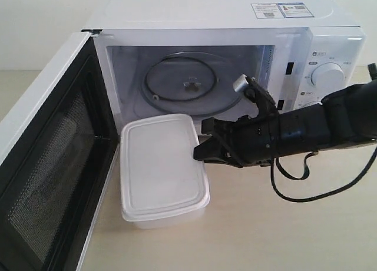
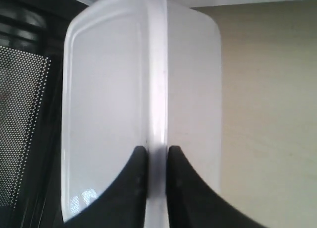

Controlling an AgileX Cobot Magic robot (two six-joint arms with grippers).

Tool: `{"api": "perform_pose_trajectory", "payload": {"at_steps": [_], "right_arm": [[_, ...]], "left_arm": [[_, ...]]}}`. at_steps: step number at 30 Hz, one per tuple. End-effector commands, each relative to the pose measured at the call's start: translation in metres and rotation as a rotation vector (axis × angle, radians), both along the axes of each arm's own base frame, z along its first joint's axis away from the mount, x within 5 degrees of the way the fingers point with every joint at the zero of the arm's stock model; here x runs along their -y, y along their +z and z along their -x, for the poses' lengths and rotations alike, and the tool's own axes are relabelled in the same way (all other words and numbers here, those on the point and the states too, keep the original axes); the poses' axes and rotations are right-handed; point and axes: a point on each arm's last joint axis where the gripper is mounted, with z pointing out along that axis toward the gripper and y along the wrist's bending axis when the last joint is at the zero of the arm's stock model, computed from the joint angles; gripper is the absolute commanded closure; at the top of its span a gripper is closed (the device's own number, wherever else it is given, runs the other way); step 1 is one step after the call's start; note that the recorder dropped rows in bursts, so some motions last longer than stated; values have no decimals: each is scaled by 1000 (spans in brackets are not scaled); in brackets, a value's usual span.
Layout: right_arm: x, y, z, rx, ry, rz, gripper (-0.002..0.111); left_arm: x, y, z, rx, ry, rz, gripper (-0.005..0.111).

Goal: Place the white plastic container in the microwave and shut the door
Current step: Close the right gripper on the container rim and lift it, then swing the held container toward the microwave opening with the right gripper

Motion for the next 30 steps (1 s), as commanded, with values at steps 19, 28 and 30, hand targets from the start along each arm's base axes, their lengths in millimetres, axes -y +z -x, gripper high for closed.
{"api": "perform_pose_trajectory", "payload": {"at_steps": [19, 28, 30], "right_arm": [[74, 97, 159, 65, -451, -209, 109], [67, 103, 169, 37, -380, -271, 109], [65, 102, 170, 31, -389, -259, 109]], "left_arm": [[0, 1, 0, 14, 2, 7, 102], [0, 1, 0, 14, 2, 7, 102], [0, 1, 0, 14, 2, 7, 102]]}}
